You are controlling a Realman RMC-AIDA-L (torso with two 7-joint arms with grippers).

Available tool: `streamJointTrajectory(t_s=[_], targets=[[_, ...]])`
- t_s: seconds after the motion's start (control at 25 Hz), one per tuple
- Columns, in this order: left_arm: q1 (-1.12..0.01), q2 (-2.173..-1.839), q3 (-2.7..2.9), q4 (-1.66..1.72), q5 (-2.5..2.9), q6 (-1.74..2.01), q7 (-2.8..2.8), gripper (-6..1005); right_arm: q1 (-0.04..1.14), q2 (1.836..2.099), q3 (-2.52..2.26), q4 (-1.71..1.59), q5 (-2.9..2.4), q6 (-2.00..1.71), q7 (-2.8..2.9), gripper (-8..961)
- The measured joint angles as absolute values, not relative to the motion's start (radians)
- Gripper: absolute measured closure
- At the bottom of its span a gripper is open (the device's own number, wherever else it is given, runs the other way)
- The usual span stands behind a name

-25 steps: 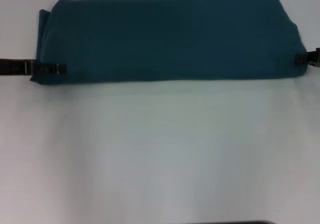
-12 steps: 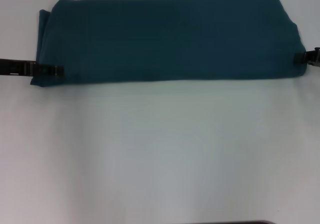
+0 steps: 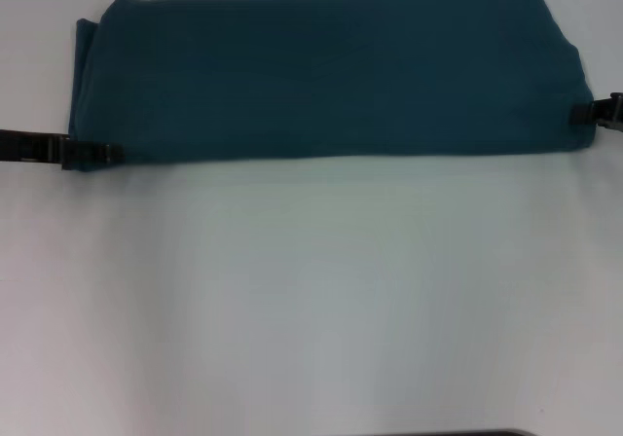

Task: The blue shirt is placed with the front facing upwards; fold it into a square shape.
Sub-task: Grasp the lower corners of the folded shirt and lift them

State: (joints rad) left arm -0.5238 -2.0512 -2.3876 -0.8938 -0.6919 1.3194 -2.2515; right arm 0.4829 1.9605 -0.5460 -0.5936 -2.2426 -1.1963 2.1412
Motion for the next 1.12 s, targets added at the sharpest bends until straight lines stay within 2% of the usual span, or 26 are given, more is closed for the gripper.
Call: streamJointTrajectory(t_s=[1.12], targets=[[-0.568,-2.047,-2.387,-0.911,-0.694,1.376,-2.238,84,0.486,1.961,-0.552,-0.594,-2.242,-1.189,2.144,939]])
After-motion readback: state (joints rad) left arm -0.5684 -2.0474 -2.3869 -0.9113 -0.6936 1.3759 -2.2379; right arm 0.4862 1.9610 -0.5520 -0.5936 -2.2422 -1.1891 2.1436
